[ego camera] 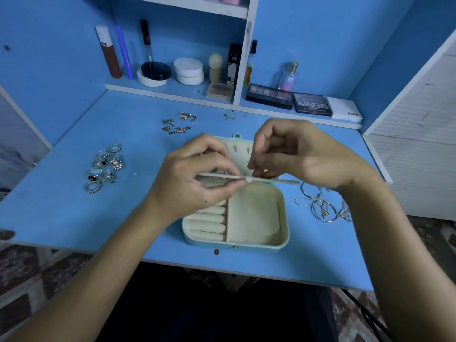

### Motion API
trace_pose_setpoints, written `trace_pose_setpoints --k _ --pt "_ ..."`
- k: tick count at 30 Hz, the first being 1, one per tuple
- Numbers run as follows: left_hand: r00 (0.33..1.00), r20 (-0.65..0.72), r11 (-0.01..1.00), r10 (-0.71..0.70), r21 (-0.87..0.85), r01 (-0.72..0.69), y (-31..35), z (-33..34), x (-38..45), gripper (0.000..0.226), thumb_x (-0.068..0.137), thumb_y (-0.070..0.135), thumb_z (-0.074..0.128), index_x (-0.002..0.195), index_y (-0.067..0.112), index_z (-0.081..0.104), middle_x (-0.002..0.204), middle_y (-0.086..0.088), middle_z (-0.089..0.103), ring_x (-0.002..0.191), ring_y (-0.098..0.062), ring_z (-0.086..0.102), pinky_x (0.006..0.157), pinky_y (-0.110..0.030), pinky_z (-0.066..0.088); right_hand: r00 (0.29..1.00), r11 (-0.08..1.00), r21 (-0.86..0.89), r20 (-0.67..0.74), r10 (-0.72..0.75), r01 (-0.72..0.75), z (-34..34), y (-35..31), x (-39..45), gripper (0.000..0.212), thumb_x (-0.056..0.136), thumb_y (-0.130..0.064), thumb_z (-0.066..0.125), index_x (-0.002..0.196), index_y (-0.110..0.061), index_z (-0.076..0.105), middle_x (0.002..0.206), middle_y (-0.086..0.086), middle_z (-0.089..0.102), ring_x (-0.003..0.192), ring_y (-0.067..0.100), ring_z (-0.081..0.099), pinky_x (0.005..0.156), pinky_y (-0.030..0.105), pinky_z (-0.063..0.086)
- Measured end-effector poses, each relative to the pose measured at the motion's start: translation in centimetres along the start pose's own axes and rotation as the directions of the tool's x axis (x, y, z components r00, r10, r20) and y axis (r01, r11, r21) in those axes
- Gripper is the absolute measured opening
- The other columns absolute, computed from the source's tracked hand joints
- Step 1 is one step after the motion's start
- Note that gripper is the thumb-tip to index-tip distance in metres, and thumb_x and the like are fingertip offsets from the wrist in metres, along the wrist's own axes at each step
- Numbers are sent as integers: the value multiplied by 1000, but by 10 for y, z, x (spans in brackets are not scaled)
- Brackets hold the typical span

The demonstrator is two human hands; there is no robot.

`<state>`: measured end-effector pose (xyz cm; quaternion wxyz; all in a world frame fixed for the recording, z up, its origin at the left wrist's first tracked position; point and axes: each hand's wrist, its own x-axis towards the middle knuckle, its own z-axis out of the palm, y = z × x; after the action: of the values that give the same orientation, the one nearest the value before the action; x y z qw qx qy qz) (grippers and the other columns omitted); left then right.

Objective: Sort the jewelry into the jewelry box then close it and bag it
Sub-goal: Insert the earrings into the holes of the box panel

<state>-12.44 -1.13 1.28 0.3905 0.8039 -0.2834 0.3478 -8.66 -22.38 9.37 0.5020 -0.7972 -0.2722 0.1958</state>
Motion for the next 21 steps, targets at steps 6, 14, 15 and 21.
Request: trace_pose_setpoints --k 6,14,15,21 --pt "990 -45 991 -135 7 136 -14 4 24 20 74 20 87 87 10 76 92 0 61 84 -2 60 80 -16 44 969 986 107 -226 -102 129 -7 14 5 12 97 -17 61 90 -7 61 91 14 70 80 13 67 68 18 49" --pt "921 -12 912 -390 -142 384 -33 7 34 43 69 46 83 106 33 66 101 23 64 99 -1 61 90 -22 47 920 989 76 -383 -86 124 -7 37 25 11 96 -8 64 87 -14 66 70 -11 63 68 16 46 57 18 37" --pt "895 -2 882 -446 -169 440 -36 7 31 49 68 48 83 111 38 63 105 27 63 102 -2 61 90 -23 48 909 991 78 -410 -68 109 -7 41 28 9 96 -10 65 88 -15 67 70 -8 62 67 16 45 56 21 36" --pt "796 100 790 -598 -96 605 -60 9 14 72 68 50 85 131 43 52 119 27 54 114 0 52 93 -25 42 858 1000 -14 -514 -2 -6 -9 66 47 3 93 -30 70 91 -30 72 73 -17 66 65 8 53 62 22 45"
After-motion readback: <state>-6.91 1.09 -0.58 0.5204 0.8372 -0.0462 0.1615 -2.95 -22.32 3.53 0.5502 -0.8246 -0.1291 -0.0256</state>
